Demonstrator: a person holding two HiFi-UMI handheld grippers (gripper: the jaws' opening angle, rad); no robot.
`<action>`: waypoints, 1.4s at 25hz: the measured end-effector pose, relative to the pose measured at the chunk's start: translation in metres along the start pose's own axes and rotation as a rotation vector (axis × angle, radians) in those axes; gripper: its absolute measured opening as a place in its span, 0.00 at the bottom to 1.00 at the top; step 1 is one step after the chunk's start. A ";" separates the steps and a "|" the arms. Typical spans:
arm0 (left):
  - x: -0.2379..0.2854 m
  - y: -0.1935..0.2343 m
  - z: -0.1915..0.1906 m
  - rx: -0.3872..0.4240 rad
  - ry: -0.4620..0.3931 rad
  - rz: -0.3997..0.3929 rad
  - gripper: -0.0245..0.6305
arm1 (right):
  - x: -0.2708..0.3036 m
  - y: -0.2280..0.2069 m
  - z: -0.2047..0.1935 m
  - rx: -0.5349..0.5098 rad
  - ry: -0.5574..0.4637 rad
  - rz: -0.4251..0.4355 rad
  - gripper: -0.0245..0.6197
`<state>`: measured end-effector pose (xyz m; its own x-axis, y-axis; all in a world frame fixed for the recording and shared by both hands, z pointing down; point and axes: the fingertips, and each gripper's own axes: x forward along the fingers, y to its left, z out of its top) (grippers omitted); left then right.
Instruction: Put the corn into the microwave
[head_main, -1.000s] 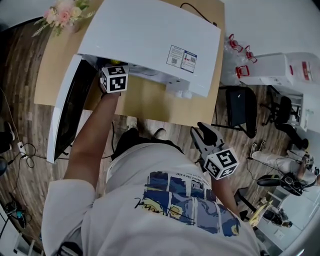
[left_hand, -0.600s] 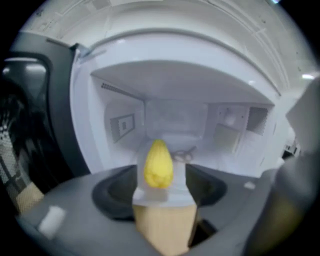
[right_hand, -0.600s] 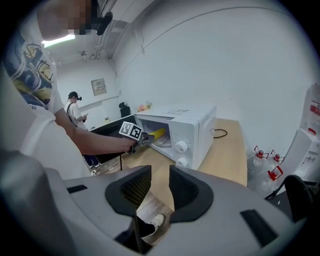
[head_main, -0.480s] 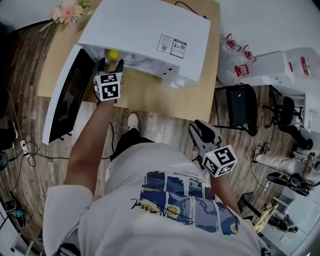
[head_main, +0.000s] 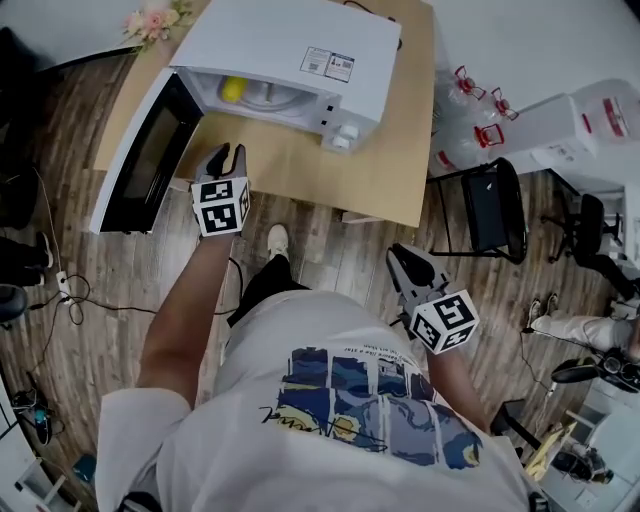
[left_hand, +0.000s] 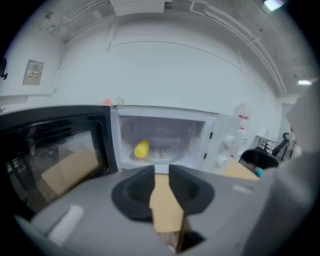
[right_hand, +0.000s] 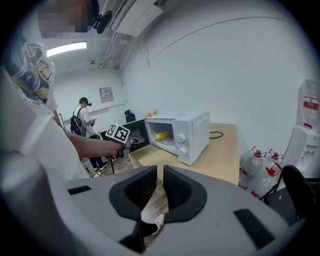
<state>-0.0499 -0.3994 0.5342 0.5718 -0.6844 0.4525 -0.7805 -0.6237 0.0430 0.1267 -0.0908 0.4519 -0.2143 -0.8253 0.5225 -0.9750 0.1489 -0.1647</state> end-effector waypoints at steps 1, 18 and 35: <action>-0.012 -0.006 -0.003 0.002 -0.001 -0.003 0.16 | -0.006 0.003 -0.003 -0.004 -0.006 0.005 0.10; -0.190 -0.138 -0.064 -0.057 0.057 -0.376 0.05 | -0.074 0.066 -0.071 -0.002 -0.075 0.089 0.06; -0.238 -0.184 -0.071 -0.022 0.049 -0.494 0.05 | -0.098 0.080 -0.072 -0.053 -0.113 0.086 0.05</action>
<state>-0.0603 -0.0946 0.4818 0.8623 -0.2903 0.4150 -0.4251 -0.8603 0.2814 0.0661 0.0415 0.4479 -0.2918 -0.8639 0.4106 -0.9558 0.2474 -0.1587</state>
